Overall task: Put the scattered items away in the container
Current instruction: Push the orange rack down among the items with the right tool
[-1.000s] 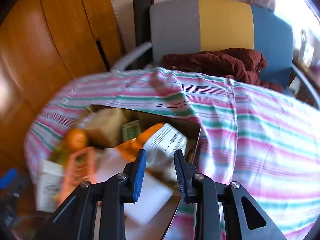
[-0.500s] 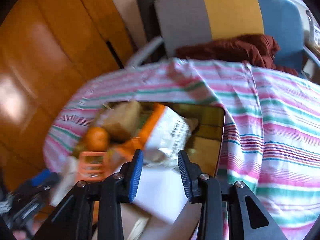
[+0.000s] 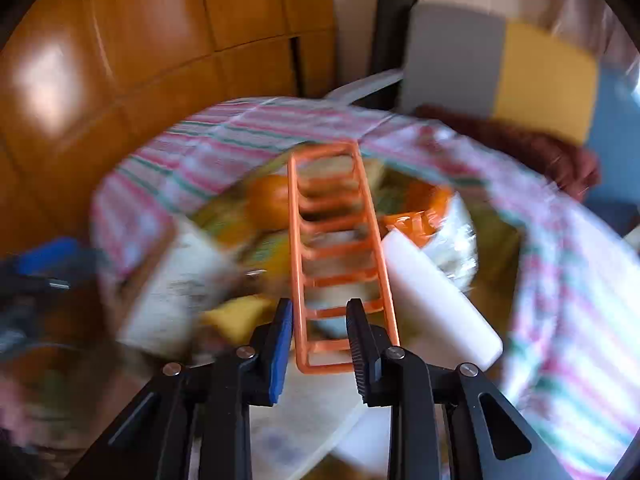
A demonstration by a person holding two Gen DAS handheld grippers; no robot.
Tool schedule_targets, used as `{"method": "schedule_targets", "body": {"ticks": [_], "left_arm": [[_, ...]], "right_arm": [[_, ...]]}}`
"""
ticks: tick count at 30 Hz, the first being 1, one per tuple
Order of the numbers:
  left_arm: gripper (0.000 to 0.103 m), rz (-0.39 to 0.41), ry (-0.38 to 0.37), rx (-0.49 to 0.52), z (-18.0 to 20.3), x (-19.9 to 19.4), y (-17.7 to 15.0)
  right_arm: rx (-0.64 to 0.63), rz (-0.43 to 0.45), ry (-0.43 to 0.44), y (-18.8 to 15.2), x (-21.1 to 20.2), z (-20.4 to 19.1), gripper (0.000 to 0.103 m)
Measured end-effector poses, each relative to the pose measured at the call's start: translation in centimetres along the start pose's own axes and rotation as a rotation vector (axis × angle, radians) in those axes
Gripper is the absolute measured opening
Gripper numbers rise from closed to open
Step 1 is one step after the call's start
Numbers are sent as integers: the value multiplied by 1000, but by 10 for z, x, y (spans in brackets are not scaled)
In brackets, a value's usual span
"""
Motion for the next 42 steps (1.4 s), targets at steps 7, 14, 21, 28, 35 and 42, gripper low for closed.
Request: {"method": "schedule_targets", "body": {"ticks": [7,14,21,28,35,42], "left_arm": [[58,1,21,60,12,-6,1],[58,-7,-34,45,22,-10,-3],[58,-14,-31,27,13,-10,-6],[58,-34,-42,-23,8,-3,-7],[58,-50,-36,-3,12,-2,-10],[58,-29,-13,-9,5,-3,-6]], "right_arm": [[122,4,194,1,-27,2,24],[109,52,187,33,-26,-3,29],[216,22,342,61,-14,-13,33],[205,100,166,58,-38,17,40],[3,-14,125,31,9,-17,17],[66,73,207,41,-34,-7,20]]}}
Point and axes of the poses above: each gripper's, at about its wrist camera, not at the fingertips, and x roughly the way its jaws point, z to its right, y to its top, the point moved 5 cm from there along x, roughly the way its jaws point, and after that the axes turned 14 degrees about z, right-handed, at the moved point
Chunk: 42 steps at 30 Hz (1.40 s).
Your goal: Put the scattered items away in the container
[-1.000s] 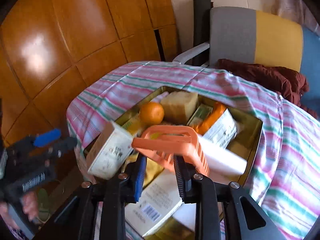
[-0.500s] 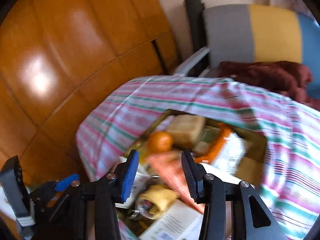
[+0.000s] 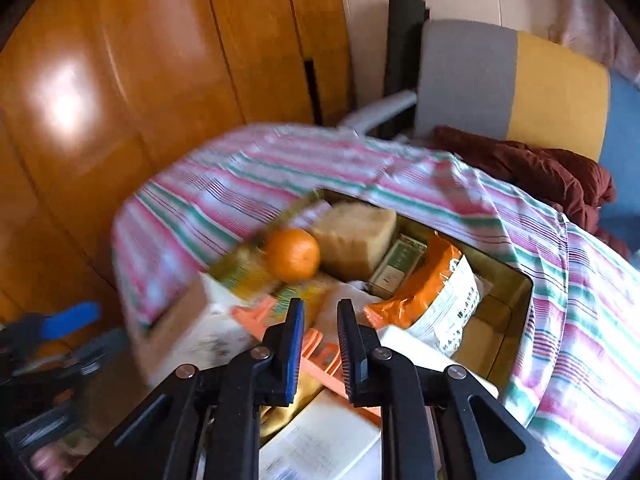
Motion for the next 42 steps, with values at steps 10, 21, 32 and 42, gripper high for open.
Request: {"method": "schedule_targets", "body": {"ticks": [10,21,32,42], "left_arm": [[58,20,-7,24,4,-9,4],[58,-18,15,19,1,-3,3],[58,-9,106,120,17,-31,25],[58,66,48,86,25,-70,43]], "right_arm": [[32,-80,-70,-9,54,11,17],[47,-138,-48,-2,43,23,31],[200,91,-287,3,-76,12,95],[137,77,-489,-17,-99,-15,102]]}}
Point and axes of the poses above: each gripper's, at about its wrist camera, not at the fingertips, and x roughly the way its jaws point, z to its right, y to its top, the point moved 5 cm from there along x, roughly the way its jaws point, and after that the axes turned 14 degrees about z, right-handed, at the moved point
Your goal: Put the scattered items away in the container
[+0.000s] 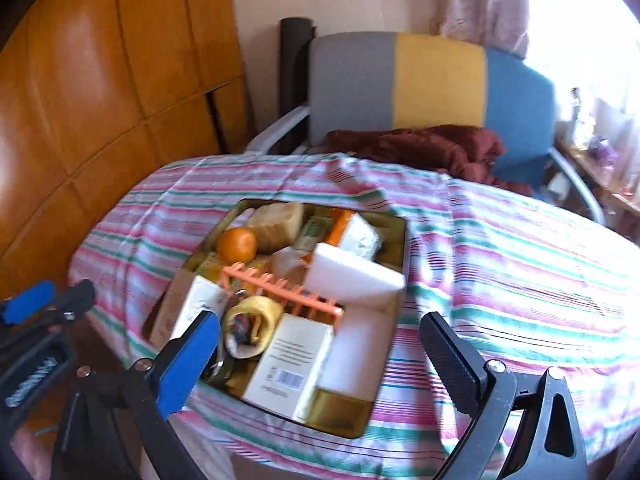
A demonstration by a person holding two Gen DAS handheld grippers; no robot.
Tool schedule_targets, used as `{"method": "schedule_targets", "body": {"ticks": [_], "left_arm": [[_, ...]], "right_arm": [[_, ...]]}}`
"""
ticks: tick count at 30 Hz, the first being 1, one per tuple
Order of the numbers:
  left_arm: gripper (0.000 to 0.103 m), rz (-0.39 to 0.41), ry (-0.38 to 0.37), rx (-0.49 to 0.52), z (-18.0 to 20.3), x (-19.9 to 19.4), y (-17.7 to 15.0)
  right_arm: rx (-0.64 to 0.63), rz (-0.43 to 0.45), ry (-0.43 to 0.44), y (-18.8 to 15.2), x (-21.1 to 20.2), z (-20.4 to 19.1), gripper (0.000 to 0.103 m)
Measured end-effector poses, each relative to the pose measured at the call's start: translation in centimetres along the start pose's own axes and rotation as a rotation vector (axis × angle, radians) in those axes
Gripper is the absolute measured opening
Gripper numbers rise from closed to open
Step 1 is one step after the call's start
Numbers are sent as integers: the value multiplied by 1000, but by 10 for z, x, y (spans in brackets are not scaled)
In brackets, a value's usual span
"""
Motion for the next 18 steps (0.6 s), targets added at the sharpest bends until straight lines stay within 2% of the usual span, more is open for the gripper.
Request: {"method": "schedule_targets", "body": {"ticks": [4,12,15,18], "left_arm": [[58,0,-41,-21,6,-6,0],[57,0,4,19,11,-8,-3],[44,18,26,16,8,-9,-3],[43,16,40,7,3,-7,-2]], "right_arm": [[-23,25,-49,-2,-8,-4,103],[-17,22,-59,-8,-10,-5,103],[-13,24,-57,-9,-10,-5,103],[-9,18,-53,-10,-10,-6,103]]}}
Point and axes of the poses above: each gripper's, at about its wrist camera, not at the fingertips, and x roughly the way its jaws point, z to its right, y to its top, the point moved 5 cm from there along x, roughly the way its jaws point, and after that the axes turned 14 degrees about z, right-handed, at the moved point
